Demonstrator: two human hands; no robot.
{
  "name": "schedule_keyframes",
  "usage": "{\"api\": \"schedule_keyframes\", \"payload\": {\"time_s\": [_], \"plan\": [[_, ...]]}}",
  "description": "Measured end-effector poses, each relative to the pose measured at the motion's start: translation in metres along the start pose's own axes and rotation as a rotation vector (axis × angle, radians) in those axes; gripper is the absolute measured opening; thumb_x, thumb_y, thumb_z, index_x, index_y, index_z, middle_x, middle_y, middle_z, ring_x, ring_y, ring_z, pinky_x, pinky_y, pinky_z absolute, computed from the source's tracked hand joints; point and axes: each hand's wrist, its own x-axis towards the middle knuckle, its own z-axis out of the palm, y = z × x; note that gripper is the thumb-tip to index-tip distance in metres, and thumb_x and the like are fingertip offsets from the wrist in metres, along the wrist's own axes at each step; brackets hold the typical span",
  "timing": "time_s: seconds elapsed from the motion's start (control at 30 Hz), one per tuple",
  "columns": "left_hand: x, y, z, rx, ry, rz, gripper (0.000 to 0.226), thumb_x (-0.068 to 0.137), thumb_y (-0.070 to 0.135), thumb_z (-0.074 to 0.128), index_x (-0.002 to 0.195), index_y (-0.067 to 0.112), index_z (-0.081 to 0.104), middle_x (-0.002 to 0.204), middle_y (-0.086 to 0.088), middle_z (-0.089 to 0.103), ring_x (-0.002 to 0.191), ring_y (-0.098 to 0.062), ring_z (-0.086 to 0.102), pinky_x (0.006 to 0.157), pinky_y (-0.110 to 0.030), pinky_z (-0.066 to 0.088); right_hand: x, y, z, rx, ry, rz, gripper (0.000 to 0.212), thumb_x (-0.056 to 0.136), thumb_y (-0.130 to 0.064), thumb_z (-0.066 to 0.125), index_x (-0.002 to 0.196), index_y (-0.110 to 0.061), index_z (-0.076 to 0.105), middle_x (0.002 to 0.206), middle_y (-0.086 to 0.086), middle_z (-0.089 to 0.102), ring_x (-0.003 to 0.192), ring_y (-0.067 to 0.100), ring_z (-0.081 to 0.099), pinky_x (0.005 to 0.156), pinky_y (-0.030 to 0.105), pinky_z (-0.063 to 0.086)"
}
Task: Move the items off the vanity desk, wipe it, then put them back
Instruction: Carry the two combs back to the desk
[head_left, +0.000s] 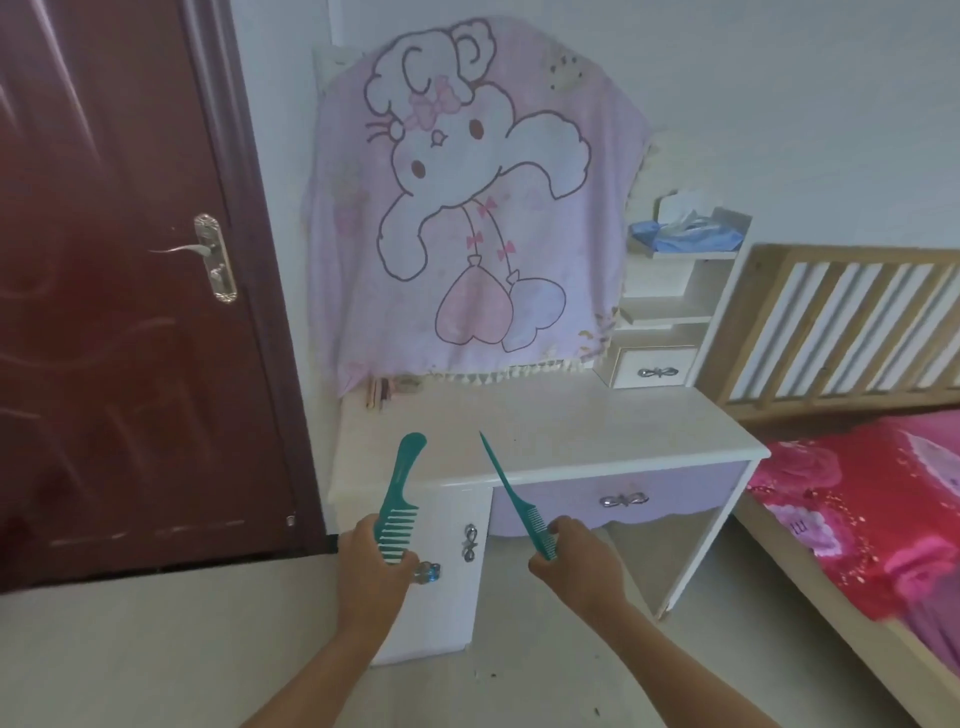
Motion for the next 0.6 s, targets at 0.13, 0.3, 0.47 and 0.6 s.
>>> {"api": "schedule_keyframes", "payload": {"time_s": [0.13,0.3,0.47,0.6], "plan": [[0.01,-0.013,0.03,0.065,-0.03,-0.093,0.039,0.071,0.004,0.069,0.104,0.013,0.05,0.095,-0.006,0.045,0.086,-0.019,0.048,0.071,-0.024,0.039,0.039,0.005,0.017,-0.042,-0.09,-0.035,0.034,0.082,-0.029,0.055,0.112,-0.014,0.051,0.111,0.001,0.059,0.092,0.02,0.06,0.075,0.028,0.046],[0.06,-0.022,0.052,0.089,-0.017,-0.126,0.042,0.072,-0.001,0.064,0.11,0.009,0.051,0.102,-0.009,0.047,0.075,-0.002,0.042,0.065,-0.017,0.034,0.095,-0.007,0.028,-0.037,-0.148,-0.083,0.033,0.083,-0.03,0.055,0.111,-0.013,0.05,0.11,0.001,0.058,0.091,0.019,0.06,0.074,0.027,0.046],[0.134,-0.037,0.081,0.098,-0.002,-0.126,0.04,0.073,0.001,0.065,0.11,0.008,0.05,0.099,-0.008,0.046,0.071,-0.005,0.045,0.061,-0.015,0.036,0.161,-0.026,0.035,-0.064,-0.146,-0.098,0.033,0.082,-0.03,0.054,0.112,-0.014,0.05,0.112,0.0,0.058,0.086,0.018,0.056,0.067,0.024,0.038],[0.2,-0.052,0.108,0.122,-0.03,-0.167,0.041,0.072,0.003,0.067,0.11,0.006,0.051,0.096,-0.008,0.048,0.078,-0.019,0.053,0.067,-0.024,0.046,0.219,-0.04,0.035,-0.109,-0.146,-0.081,0.036,0.082,-0.03,0.053,0.115,-0.014,0.049,0.114,0.0,0.057,0.095,0.018,0.059,0.069,0.024,0.04]]}}
